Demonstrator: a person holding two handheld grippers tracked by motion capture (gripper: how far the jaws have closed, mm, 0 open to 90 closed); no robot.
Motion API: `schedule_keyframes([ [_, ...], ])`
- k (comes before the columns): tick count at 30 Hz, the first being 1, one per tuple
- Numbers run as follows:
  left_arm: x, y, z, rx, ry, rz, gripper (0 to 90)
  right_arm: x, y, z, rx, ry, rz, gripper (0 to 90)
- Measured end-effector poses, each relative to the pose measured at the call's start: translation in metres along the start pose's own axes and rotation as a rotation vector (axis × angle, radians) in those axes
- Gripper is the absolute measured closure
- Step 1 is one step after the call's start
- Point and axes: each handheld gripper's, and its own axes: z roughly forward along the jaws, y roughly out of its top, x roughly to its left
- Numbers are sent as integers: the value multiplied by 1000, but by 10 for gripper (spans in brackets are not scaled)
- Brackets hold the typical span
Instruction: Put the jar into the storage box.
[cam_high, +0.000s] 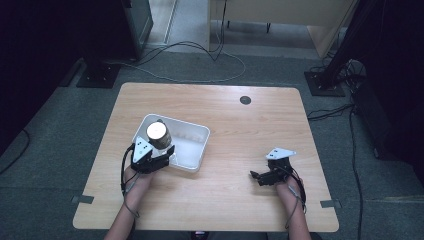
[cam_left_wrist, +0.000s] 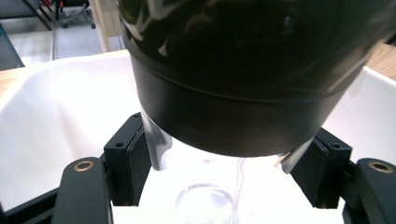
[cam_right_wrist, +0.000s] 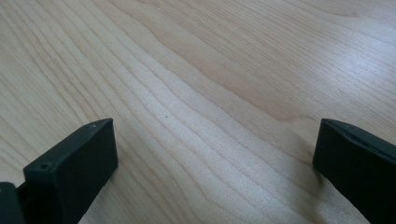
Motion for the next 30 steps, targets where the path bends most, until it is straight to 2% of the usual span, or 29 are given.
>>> schedule_keyframes([
  [1,1,0,0,6,-11,-11,287,0,0,0,0,0,0,0],
  [7,3,-2,1,12,-10,-15,294,0,0,0,0,0,0,0],
  [8,2,-2,1,14,-7,-4,294,0,0,0,0,0,0,0],
  [14,2,-1,0,26,-10,2,293,0,0,0,-1,-1,3,0],
  [18,2,0,1,44,-31,17,220,0,0,0,-1,-1,2,0],
  [20,1,0,0,59,-30,34,214,0,0,0,-1,-1,2,0],
  [23,2,0,0,63,-31,30,213,0,0,0,-1,-1,2,0],
  [25,2,0,-1,62,-15,33,213,0,0,0,-1,-1,2,0],
  [27,2,0,-1,65,-24,24,213,0,0,0,-1,-1,2,0],
  [30,1,0,-4,47,-27,41,213,0,0,0,-1,-1,3,0],
])
